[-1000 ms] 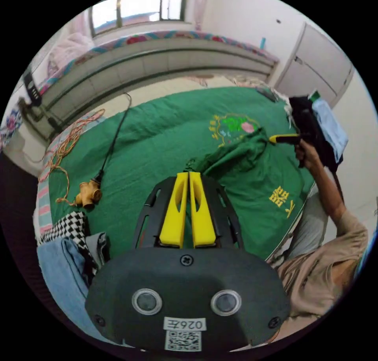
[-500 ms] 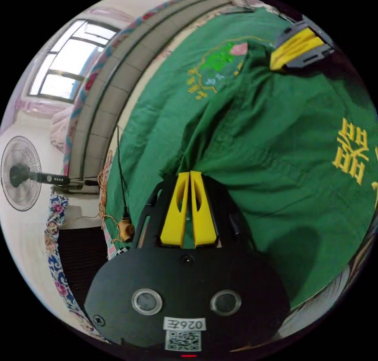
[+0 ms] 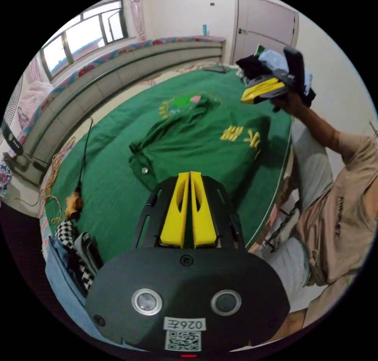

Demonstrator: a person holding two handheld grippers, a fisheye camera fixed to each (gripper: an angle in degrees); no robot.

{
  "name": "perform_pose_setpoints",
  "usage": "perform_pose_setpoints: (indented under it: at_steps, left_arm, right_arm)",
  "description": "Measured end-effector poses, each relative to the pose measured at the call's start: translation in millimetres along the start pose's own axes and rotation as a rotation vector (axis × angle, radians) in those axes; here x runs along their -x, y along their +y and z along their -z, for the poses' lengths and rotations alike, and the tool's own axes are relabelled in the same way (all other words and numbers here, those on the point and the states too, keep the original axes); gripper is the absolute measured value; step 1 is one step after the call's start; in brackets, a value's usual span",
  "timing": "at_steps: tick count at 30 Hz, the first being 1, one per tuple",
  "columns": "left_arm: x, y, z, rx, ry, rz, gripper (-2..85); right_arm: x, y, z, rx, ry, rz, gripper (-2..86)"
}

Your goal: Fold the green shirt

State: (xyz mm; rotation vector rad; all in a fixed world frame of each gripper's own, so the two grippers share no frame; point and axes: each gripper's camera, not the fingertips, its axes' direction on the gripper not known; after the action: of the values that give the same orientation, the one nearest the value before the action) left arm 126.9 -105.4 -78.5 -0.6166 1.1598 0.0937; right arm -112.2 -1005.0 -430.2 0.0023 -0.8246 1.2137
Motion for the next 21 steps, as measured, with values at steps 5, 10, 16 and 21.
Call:
perform_pose_setpoints:
  at_steps: [5,10,16,21]
  left_arm:
    - [18.8,61.1,-51.7,0.241,-0.246,0.076,-0.8]
    - [42.3,74.6,-18.1,0.269,-0.267,0.178,-0.7]
    - [30.1,74.1,71.6,-0.292,-0.113,0.146,-0.8]
    - [14.1,44.0,49.4,-0.334,-0.012,0.047,-0.9]
  right_arm:
    - [65.3,31.7,-81.2,0.513,0.059,0.335,-1.0]
    - [91.8,44.3,-109.3,0.565,0.127,0.351,-0.9]
    - [71.2,45.5,-52.0,0.239,-0.057,0.152,-0.9]
    - [70.9,53.9,-40.4,0.133,-0.035,0.152,-0.9]
